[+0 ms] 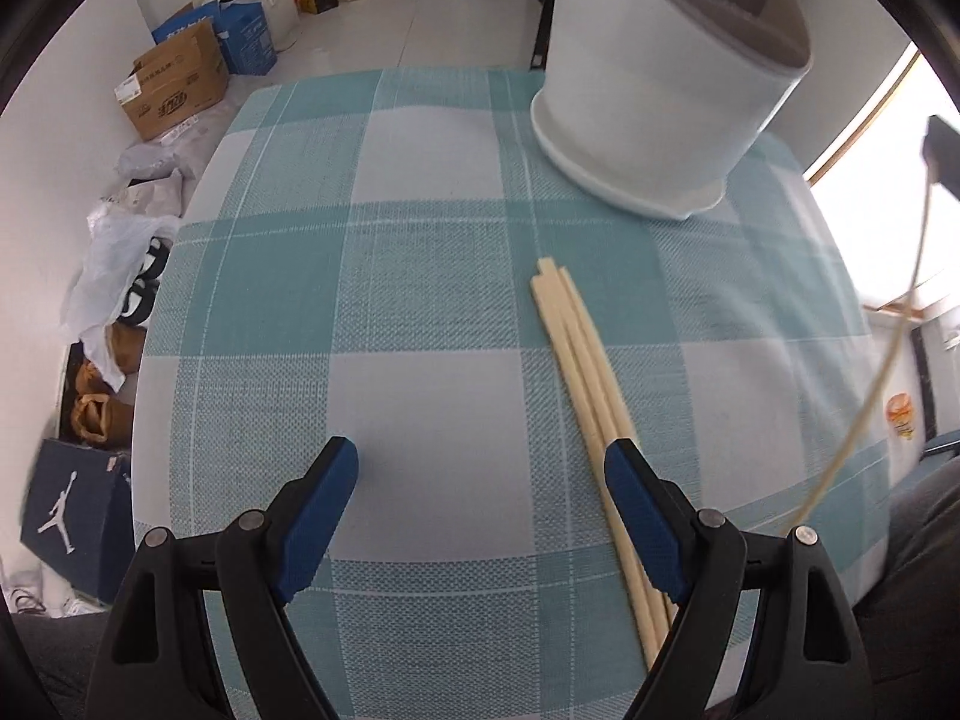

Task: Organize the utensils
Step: 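Close the right gripper on several chopsticks while the left gripper grasps one chopstick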

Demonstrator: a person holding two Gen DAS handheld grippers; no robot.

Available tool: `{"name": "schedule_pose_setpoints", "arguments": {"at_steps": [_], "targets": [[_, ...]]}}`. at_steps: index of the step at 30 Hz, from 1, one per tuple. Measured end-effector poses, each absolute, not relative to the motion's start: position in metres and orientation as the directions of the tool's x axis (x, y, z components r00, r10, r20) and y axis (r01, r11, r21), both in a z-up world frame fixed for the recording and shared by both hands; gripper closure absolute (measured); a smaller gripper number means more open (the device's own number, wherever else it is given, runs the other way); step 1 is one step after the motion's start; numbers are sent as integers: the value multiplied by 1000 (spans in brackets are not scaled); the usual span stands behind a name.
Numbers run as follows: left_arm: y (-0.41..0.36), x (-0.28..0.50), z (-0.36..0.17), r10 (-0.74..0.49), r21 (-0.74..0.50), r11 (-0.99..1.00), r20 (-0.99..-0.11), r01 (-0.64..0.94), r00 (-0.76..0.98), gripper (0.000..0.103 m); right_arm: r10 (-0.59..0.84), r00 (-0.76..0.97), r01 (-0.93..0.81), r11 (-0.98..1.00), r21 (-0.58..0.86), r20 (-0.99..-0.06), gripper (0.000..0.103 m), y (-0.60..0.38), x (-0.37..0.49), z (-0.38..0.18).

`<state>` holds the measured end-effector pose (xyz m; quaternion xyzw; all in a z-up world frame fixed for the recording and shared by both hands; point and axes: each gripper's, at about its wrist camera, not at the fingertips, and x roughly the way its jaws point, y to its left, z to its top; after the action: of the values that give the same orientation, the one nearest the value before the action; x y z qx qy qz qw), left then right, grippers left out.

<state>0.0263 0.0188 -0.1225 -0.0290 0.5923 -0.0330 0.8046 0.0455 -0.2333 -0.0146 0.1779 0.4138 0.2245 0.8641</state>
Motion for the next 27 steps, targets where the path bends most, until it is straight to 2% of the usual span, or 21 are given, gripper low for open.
{"name": "schedule_pose_setpoints", "arguments": {"at_steps": [11, 20, 22, 23, 27], "targets": [[8, 42, -126, -1, 0, 1000, -965, 3, 262, 21, 544, 594, -232, 821, 522, -592, 97, -254, 36, -11], [15, 67, -134, -1, -7, 1000, -970, -23, 244, 23, 558, 606, -230, 805, 547, -567, 97, -268, 35, -7], [13, 70, -133, -5, -10, 1000, -970, -21, 245, 27, 564, 603, -230, 800, 554, -564, 97, -269, 37, -7], [10, 71, -132, -4, -9, 1000, -969, -17, 247, 33, 565, 603, -229, 798, 557, -562, 97, -270, 37, -7], [-4, 75, -126, -13, -6, 1000, -970, 31, 244, 71, 575, 603, -229, 788, 571, -553, 97, -273, 38, -6]]}}
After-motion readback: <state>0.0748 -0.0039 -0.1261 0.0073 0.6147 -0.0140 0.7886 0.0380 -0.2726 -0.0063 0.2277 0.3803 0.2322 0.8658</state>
